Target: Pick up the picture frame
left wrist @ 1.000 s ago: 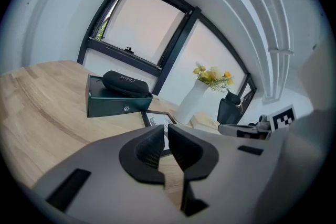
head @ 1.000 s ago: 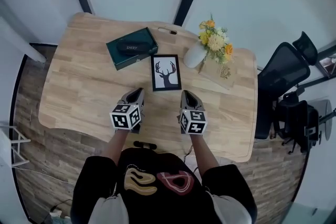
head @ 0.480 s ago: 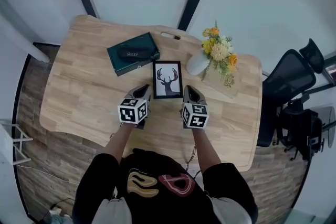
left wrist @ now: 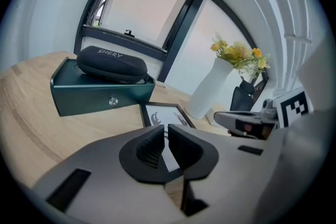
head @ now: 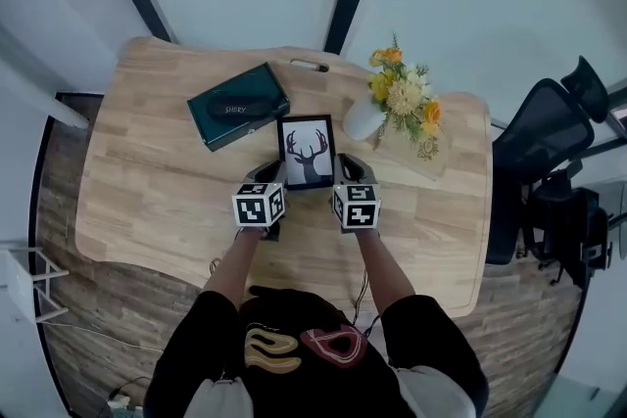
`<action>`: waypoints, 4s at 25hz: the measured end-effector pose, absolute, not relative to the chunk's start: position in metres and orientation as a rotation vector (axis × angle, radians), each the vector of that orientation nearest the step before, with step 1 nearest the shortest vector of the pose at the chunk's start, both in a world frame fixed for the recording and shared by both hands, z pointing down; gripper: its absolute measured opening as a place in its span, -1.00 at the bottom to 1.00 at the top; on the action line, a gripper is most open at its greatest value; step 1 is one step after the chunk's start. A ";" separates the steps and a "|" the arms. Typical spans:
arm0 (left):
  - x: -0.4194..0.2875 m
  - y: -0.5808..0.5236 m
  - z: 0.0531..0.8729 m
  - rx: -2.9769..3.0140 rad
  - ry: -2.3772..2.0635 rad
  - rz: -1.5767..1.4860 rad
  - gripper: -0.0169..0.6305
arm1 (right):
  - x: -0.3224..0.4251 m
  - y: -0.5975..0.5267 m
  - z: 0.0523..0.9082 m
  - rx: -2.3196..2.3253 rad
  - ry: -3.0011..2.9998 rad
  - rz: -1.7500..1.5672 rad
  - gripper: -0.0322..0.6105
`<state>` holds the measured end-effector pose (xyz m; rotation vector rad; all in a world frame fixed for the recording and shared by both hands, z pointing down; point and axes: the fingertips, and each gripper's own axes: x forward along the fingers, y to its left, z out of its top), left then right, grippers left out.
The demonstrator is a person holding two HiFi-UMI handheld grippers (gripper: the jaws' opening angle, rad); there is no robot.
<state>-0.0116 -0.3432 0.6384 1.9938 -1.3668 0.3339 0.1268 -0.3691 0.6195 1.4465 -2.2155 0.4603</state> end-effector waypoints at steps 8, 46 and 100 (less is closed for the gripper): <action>-0.018 -0.359 0.661 1.898 -1.389 0.351 -0.83 | 0.123 -0.387 0.651 1.377 -2.172 0.537 -0.73; -0.008 -0.376 0.713 1.709 -1.376 0.697 -0.46 | 0.120 -0.406 0.700 1.396 -2.047 0.793 -0.57; -0.011 -0.316 0.644 1.764 -1.357 0.549 -0.69 | 0.125 -0.341 0.628 1.533 -2.015 0.712 -0.68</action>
